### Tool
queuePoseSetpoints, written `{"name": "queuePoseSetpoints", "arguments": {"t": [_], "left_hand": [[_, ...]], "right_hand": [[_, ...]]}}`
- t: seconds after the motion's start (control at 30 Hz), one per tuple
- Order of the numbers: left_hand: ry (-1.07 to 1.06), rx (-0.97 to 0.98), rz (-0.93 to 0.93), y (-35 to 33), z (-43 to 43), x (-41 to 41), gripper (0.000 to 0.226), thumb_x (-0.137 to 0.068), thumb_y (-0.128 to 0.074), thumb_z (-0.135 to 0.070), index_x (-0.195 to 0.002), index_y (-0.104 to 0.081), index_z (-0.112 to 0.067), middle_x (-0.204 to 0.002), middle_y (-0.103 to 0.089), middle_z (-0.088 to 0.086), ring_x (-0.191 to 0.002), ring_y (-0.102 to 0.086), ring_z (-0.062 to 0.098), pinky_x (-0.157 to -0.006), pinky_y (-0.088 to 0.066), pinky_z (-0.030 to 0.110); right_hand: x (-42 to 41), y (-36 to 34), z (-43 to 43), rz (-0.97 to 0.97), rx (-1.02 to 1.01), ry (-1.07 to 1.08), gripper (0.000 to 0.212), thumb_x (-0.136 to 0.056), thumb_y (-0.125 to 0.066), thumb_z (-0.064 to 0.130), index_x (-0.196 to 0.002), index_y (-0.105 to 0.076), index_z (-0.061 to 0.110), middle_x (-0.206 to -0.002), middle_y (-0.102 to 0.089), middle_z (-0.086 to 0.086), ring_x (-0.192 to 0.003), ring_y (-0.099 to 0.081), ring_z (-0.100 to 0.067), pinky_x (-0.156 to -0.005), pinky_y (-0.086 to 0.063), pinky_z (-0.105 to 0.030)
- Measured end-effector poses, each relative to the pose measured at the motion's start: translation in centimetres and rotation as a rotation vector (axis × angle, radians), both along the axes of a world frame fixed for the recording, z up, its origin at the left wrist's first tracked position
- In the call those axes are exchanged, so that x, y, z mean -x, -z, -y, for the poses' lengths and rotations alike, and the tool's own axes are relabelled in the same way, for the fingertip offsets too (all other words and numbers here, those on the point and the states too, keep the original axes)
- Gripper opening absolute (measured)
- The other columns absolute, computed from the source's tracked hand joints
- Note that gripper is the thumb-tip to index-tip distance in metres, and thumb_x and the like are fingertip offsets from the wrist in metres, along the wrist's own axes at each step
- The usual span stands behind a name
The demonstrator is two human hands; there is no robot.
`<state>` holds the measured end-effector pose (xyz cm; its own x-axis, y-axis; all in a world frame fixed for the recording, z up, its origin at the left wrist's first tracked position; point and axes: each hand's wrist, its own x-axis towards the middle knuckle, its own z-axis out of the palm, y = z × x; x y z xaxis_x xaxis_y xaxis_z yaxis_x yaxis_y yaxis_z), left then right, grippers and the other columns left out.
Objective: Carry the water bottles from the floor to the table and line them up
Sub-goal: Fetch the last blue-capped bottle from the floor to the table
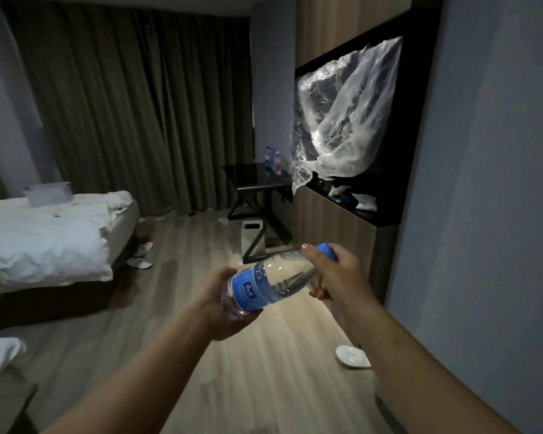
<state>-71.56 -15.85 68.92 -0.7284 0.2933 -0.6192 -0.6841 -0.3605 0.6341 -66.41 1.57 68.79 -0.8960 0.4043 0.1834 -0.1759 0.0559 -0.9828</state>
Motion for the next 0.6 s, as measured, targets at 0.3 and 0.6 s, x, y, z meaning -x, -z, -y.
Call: {"name": "queuePoseSetpoints", "arguments": {"t": [0.3, 0.6], "left_hand": [[-0.033, 0.182, -0.154, -0.5, -5.8, 17.9, 0.030, -0.084, -0.060, -0.026, -0.094, -0.057, 0.002, -0.081, -0.069, 0.025, -0.075, -0.067, 0.034, -0.053, -0.056, 0.041], [0.077, 0.406, -0.260, -0.5, -5.7, 35.0, 0.021, -0.086, -0.057, -0.025, -0.087, -0.060, -0.005, -0.075, -0.071, 0.016, -0.079, -0.066, 0.030, -0.070, -0.056, 0.040]], "right_hand": [[17.5, -2.3, -3.5, -0.167, 0.051, -0.053, 0.018, -0.081, -0.067, 0.023, -0.070, -0.053, 0.018, -0.066, -0.057, 0.000, -0.051, -0.058, -0.002, -0.042, -0.043, -0.015], [35.7, -3.9, -3.7, -0.180, -0.006, -0.045, 0.017, -0.079, -0.070, 0.020, -0.068, -0.056, 0.021, -0.067, -0.057, -0.002, -0.067, -0.059, -0.020, -0.057, -0.049, -0.034]]}}
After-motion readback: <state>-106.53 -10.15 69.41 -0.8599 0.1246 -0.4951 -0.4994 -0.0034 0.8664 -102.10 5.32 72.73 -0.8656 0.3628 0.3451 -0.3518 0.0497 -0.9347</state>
